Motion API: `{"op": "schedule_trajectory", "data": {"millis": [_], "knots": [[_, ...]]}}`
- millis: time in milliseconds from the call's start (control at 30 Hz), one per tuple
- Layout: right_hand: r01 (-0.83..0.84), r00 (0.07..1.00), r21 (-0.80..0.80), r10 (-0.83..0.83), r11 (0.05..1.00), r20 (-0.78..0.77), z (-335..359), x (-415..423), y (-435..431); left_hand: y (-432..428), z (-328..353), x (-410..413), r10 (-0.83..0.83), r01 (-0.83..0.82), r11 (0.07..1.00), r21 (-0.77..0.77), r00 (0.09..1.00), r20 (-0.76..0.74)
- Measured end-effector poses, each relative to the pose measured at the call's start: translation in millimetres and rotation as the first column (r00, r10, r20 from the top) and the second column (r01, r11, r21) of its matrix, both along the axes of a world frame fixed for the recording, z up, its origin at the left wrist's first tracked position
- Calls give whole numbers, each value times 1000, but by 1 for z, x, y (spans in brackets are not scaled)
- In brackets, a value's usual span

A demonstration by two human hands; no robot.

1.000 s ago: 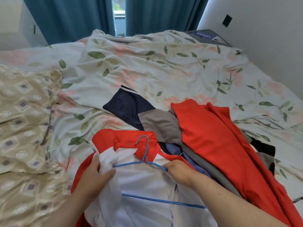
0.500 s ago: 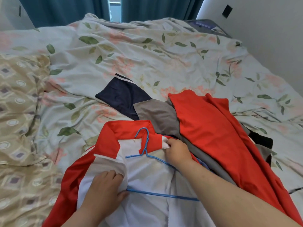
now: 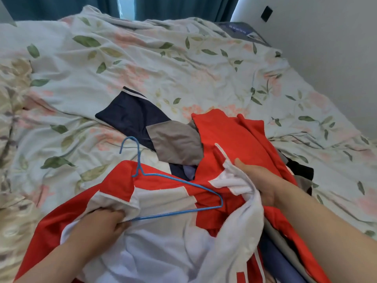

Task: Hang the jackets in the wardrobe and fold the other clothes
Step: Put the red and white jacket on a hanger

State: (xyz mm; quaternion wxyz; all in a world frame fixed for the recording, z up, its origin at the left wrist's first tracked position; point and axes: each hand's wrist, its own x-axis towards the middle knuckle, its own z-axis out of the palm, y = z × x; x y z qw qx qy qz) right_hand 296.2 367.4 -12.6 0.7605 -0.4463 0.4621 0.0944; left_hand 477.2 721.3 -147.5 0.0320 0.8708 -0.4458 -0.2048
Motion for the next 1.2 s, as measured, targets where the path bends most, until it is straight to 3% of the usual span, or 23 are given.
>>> {"op": "schedule_trajectory", "data": {"millis": [33, 100, 167, 233, 267, 333, 400, 467, 500, 567, 600, 667, 767, 833, 933, 1000, 1067, 1200], "knots": [[-32, 998, 24, 31, 999, 48, 1, 9, 11, -3, 0, -2, -36, 36, 999, 26, 999, 3], [-97, 993, -98, 102, 990, 51, -2, 26, 38, -7, 4, -6, -104, 104, 993, 63, 995, 2], [-136, 990, -217, 142, 967, 11, -15, 40, 70, -11, 10, -11, -138, 138, 990, -2, 990, -25], [-280, 960, -314, 268, 907, -81, -33, 50, 104, -12, 17, -17, -187, 184, 982, -37, 980, -71], [-403, 915, -352, 370, 845, -158, -43, 50, 118, -11, 20, -19, -181, 176, 983, -60, 978, -103], [-678, 735, -373, 593, 634, -328, -58, 45, 136, -6, 25, -17, -77, 52, 991, -127, 976, -205], [-774, 627, -445, 645, 451, -437, -65, 38, 141, 2, 27, -7, 48, -100, 941, -322, 985, -166], [-664, 736, -633, 499, 399, -458, -64, 34, 137, 9, 24, 11, 229, -181, 882, -434, 971, 61], [-588, 797, -751, 377, 301, -472, -63, 34, 131, 10, 23, 21, 311, -247, 891, -381, 943, 115], [-588, 790, -809, 224, 18, -570, -66, 33, 118, 11, 23, 37, 332, -324, 934, -150, 943, 28], [-661, 730, -750, 216, -18, -648, -69, 32, 113, 12, 21, 40, 322, -326, 943, -65, 944, -68], [-759, 630, -647, 328, 69, -704, -81, 32, 111, 10, 13, 39, 257, -269, 963, -28, 942, -218], [-757, 632, -636, 420, 151, -652, -97, 32, 112, 6, 5, 28, 176, -162, 984, 72, 938, -298], [-729, 635, -676, 477, 109, -607, -105, 34, 112, 14, 2, 24, 178, -173, 984, 43, 942, -283], [-734, 599, -665, 593, 138, -539, -107, 47, 112, 29, 0, 35, 209, -220, 974, -60, 967, -149], [-724, 588, -683, 606, 100, -535, -108, 64, 114, 32, -1, 50, 218, -227, 960, -163, 973, -72], [-631, 658, -775, 546, 23, -519, -110, 91, 115, 32, -3, 73, 252, -244, 935, -259, 968, -2], [-417, 781, -900, 455, -130, -428, -109, 173, 105, 21, -12, 136, 380, -349, 900, -260, 922, 75]]}}
